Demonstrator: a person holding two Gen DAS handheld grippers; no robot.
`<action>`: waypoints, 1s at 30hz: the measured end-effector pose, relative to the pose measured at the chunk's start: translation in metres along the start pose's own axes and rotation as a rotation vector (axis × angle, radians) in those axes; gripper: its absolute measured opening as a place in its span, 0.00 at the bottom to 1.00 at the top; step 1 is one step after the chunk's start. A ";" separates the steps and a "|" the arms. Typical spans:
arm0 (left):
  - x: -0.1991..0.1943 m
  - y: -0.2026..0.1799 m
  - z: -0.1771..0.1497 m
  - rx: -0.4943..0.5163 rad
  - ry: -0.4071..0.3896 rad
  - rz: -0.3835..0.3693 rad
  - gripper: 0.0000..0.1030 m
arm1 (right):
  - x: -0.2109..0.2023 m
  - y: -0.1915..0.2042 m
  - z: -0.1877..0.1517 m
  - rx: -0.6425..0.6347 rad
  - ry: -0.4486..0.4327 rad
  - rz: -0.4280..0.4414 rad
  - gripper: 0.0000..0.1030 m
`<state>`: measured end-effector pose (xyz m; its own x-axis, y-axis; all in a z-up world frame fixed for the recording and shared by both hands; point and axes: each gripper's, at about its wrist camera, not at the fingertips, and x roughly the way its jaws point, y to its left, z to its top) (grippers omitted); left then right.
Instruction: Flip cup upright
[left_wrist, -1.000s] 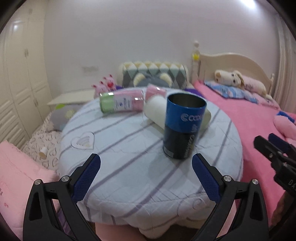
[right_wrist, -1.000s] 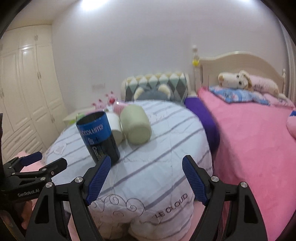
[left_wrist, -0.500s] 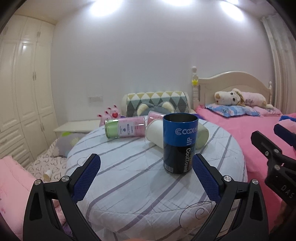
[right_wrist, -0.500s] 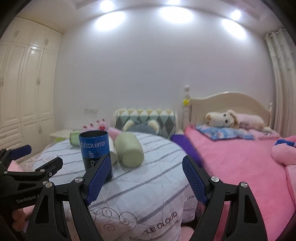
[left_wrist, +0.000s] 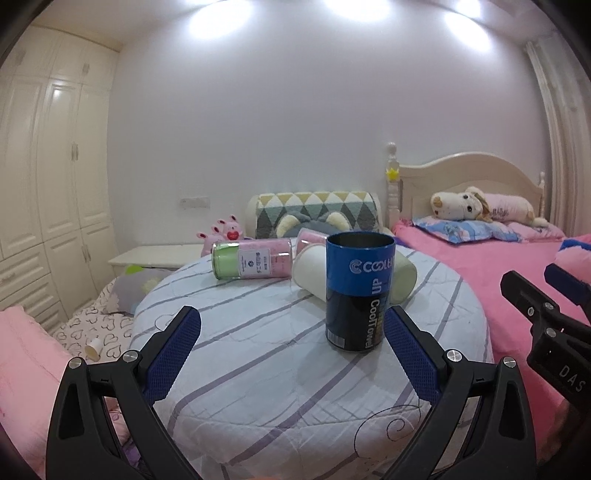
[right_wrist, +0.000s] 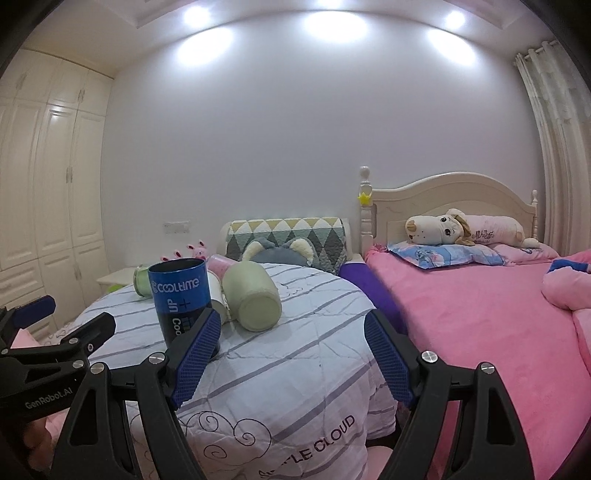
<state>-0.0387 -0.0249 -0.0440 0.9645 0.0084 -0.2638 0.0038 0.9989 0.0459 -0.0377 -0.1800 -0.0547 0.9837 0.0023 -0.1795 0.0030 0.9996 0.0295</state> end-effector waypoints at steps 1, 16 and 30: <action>-0.001 0.000 0.000 0.000 -0.002 -0.008 0.98 | -0.001 0.000 0.000 0.000 -0.004 0.000 0.79; -0.002 -0.001 0.003 0.000 -0.007 0.002 0.98 | 0.000 0.003 -0.001 -0.016 -0.002 0.004 0.79; -0.006 0.001 0.004 -0.007 -0.018 0.013 0.98 | 0.003 0.004 0.001 -0.038 0.024 -0.006 0.79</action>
<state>-0.0431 -0.0246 -0.0385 0.9691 0.0207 -0.2458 -0.0104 0.9990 0.0428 -0.0344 -0.1762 -0.0540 0.9791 -0.0032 -0.2032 0.0014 1.0000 -0.0087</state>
